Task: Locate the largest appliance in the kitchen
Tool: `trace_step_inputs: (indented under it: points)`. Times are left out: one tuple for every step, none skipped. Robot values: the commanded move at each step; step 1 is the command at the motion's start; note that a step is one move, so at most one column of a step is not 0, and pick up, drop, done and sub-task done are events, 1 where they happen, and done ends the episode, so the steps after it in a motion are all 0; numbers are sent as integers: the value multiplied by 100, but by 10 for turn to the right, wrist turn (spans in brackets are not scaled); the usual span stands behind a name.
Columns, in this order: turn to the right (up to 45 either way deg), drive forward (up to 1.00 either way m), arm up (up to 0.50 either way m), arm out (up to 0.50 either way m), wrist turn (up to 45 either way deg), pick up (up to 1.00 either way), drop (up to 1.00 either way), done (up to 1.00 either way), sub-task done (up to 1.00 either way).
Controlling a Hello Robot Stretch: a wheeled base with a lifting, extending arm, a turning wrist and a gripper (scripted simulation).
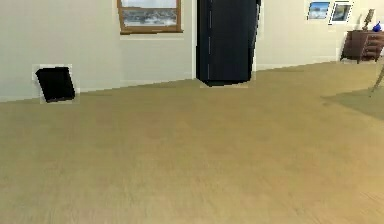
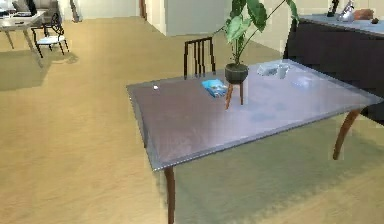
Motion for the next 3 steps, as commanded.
trace_step_inputs:
  points:
    - [0,100,0,0,0,0,0,0,0]
    - [0,100,0,0,0,0,0,0,0]
    - [30,0,0,0,0,0,0,0,0]
